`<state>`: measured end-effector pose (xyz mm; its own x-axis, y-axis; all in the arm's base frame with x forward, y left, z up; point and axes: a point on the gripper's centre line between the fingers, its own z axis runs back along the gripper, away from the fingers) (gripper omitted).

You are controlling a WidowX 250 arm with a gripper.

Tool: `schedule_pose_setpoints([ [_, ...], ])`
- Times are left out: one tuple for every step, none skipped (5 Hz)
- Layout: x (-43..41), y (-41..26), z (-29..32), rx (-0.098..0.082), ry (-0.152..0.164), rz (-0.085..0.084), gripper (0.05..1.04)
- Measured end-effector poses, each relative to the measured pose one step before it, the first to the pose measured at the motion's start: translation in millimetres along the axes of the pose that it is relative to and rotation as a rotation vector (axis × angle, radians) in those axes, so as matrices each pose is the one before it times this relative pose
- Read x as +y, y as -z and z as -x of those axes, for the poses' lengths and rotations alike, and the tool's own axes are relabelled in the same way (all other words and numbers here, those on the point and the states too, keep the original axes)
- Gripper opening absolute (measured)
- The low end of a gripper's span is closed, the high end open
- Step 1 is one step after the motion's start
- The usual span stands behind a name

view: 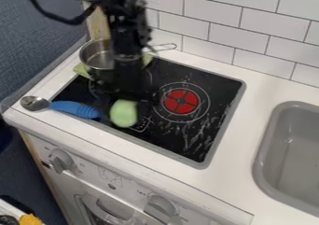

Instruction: Move the green object between the stove and the sink

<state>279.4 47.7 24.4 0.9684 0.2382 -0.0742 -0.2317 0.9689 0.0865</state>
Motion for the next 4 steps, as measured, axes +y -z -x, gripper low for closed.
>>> schedule_pose_setpoints([
  [-42.69, -25.15, -18.20, -0.0823, 0.0537, 0.0059, 0.836],
  [-34.52, -14.60, -13.03, -0.0741, -0.0077, 0.0409, 0.836],
  [-37.64, 8.08, -16.11, -0.0131, 0.0063, 0.0105, 0.836],
  [-21.67, 8.97, -11.59, 0.0067, -0.0146, -0.0423, 0.836],
])
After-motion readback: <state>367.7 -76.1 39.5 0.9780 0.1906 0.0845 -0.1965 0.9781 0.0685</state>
